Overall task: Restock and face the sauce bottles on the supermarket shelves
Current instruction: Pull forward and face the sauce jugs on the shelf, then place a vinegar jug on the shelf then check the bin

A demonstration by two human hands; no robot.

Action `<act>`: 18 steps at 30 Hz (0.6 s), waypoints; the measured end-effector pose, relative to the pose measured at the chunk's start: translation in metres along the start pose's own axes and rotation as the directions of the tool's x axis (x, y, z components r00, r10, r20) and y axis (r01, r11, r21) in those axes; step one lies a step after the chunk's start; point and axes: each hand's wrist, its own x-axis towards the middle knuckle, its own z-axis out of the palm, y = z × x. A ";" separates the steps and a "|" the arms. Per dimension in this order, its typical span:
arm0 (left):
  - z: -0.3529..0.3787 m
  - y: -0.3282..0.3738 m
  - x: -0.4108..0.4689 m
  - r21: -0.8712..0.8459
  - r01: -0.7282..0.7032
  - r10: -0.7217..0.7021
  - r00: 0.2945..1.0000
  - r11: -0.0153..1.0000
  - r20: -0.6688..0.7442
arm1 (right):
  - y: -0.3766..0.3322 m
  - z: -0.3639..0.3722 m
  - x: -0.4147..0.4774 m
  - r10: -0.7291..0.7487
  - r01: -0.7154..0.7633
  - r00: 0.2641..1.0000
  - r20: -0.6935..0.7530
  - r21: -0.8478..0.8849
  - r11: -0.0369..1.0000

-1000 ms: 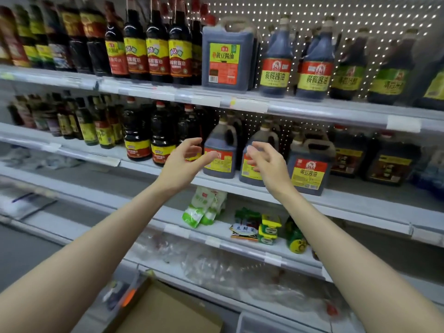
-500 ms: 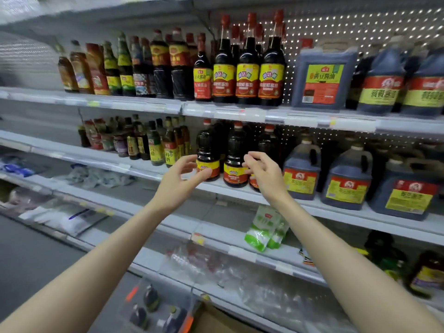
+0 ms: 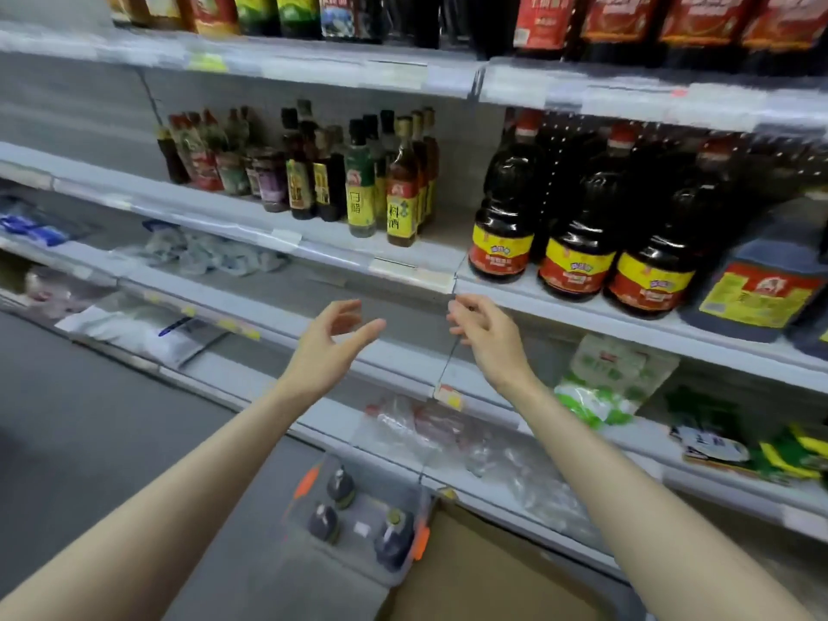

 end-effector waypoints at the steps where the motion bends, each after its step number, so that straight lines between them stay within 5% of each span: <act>1: -0.002 -0.020 0.012 0.000 0.030 -0.030 0.999 1.000 0.022 | 0.016 0.014 0.011 0.026 -0.026 1.000 0.001 0.002 1.000; 7: 0.009 -0.153 0.091 0.020 0.251 -0.252 0.964 0.968 0.086 | 0.145 0.099 0.074 0.236 -0.236 0.972 0.020 0.027 0.971; 18: 0.065 -0.412 0.135 0.179 0.574 -0.600 0.740 0.799 0.304 | 0.385 0.210 0.071 0.645 -0.646 0.763 -0.048 -0.016 0.763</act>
